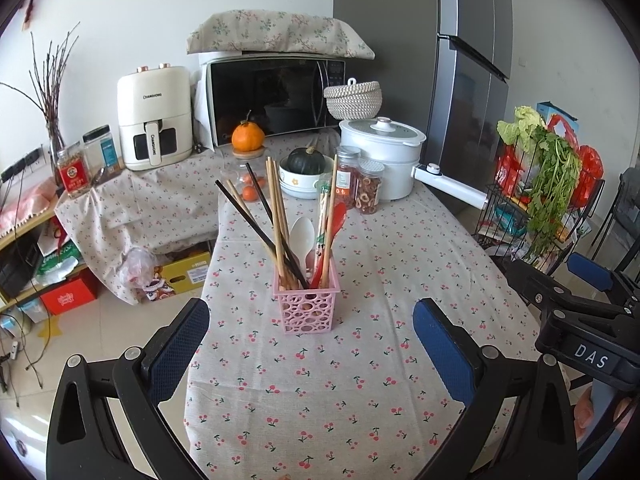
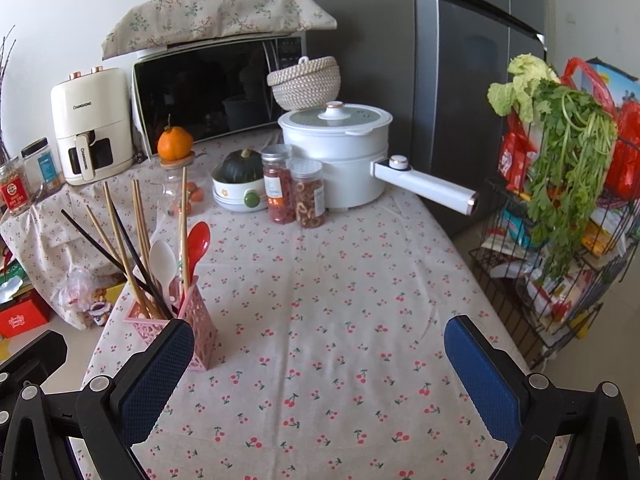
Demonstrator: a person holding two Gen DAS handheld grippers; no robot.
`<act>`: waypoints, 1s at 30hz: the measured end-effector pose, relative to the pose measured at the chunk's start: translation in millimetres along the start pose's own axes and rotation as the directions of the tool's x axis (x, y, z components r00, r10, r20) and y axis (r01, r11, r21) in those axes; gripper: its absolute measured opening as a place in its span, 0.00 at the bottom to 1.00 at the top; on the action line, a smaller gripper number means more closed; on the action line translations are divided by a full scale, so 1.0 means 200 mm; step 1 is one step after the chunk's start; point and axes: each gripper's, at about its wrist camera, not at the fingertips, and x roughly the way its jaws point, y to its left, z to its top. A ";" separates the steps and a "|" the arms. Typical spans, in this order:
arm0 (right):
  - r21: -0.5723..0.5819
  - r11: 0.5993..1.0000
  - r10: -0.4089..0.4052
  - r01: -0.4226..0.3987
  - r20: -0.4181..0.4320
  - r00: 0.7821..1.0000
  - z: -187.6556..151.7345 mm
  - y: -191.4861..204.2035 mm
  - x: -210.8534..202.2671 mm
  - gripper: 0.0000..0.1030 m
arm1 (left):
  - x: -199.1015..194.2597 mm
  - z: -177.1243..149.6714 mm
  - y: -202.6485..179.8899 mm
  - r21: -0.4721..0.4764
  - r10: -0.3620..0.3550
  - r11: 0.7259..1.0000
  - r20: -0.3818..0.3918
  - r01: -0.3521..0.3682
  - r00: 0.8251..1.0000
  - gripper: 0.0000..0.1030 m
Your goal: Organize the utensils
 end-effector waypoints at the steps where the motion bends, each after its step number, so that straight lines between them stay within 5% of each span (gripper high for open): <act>1: 0.001 1.000 0.000 0.000 0.000 1.000 0.00 0.00 0.00 1.00 | 0.00 0.00 0.00 0.000 -0.001 1.000 -0.001 0.001 1.000 1.00; 30: 0.001 1.000 0.001 -0.001 -0.019 1.000 -0.02 0.01 0.02 1.00 | 0.01 -0.02 -0.03 -0.002 -0.011 1.000 -0.010 0.011 1.000 1.00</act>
